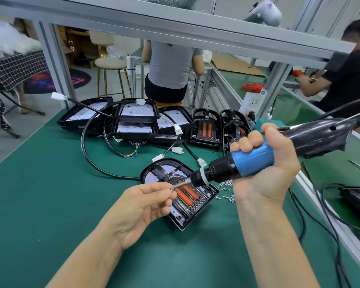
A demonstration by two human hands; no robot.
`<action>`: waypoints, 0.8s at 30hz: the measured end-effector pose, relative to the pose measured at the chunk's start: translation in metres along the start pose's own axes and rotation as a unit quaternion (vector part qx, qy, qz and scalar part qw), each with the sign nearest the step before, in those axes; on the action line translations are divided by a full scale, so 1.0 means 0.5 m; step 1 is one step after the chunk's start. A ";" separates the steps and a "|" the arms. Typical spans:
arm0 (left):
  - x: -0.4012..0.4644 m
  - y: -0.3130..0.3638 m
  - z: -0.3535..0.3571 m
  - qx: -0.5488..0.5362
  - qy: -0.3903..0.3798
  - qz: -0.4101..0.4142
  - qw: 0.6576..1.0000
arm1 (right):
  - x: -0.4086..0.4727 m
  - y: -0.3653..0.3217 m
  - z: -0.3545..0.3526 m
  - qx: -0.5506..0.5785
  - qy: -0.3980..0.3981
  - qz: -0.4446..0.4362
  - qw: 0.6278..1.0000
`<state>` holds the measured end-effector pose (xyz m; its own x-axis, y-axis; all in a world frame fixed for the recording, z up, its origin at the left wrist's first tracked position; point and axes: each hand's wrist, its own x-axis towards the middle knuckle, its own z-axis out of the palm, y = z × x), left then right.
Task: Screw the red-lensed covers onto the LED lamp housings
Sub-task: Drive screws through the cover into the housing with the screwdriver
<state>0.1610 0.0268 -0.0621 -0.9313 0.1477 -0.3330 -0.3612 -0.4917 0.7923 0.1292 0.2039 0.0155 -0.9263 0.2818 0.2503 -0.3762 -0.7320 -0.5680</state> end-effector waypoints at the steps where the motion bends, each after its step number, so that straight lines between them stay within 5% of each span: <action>1: 0.000 -0.002 0.000 -0.004 -0.002 0.001 1.000 | -0.001 0.001 0.000 -0.002 0.000 0.000 1.000; 7: 0.001 -0.006 -0.017 -0.004 0.051 0.060 0.997 | -0.002 -0.004 -0.009 -0.030 -0.020 0.005 0.999; 15: 0.003 -0.035 -0.014 0.391 0.108 0.210 0.890 | -0.019 0.023 -0.035 -0.139 -0.057 0.021 0.988; 24: 0.014 -0.047 -0.004 0.407 0.115 0.220 0.879 | -0.025 0.038 -0.044 -0.179 -0.074 0.024 0.981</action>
<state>0.1633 0.0376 -0.0839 -0.9890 -0.1258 0.0777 0.0317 0.3328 0.9425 0.1332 0.2001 -0.0156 -0.9397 0.1400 0.3120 -0.3404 -0.4699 -0.8144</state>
